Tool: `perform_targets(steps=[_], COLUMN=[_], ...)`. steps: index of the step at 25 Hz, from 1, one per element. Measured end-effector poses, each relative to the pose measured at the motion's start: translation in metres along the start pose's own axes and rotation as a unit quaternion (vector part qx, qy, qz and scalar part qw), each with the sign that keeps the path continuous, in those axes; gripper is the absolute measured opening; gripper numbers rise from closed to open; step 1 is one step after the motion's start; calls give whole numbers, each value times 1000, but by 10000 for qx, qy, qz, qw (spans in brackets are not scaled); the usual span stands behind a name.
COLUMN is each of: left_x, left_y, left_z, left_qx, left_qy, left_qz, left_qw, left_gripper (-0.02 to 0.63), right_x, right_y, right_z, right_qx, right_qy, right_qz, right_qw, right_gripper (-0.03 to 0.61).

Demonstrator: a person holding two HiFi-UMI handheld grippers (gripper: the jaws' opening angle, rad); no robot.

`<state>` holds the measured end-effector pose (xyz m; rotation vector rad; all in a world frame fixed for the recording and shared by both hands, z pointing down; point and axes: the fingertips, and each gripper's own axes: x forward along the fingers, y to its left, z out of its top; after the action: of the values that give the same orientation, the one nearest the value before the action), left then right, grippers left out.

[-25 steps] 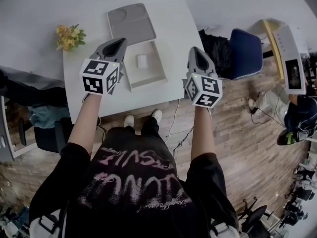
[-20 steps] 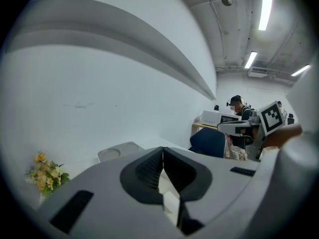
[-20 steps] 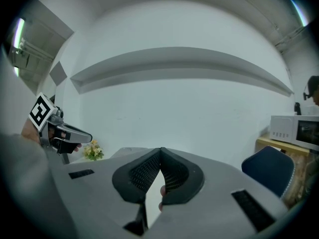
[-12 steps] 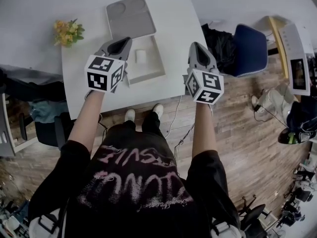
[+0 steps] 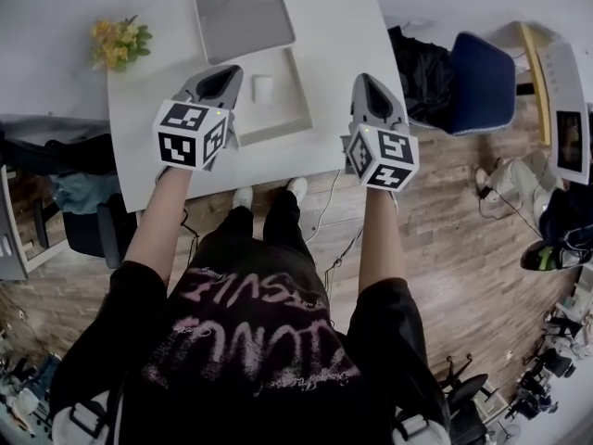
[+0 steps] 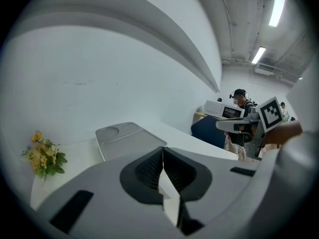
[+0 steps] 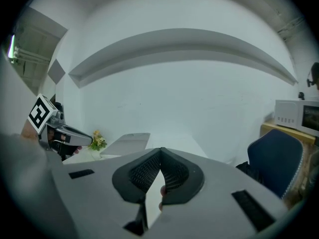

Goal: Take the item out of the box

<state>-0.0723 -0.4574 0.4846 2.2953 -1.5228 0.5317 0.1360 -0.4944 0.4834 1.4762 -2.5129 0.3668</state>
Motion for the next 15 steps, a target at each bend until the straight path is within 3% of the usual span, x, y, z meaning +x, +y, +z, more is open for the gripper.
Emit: perform_targets(steps=[7, 15], left_x=[15, 29], left_y=[1, -10], left_z=[-28, -38], left_qx=[-148, -169], left_qy=[290, 586], left_qz=[-21, -245], left_qw=[9995, 9978], left_gripper=[2, 15], right_x=[12, 18], right_y=[-4, -2], right_z=[-31, -38], right_qx=[100, 140], right_qy=[276, 302], right_qz=[58, 94], right_qw=[9996, 9994], right_gripper=[9, 9])
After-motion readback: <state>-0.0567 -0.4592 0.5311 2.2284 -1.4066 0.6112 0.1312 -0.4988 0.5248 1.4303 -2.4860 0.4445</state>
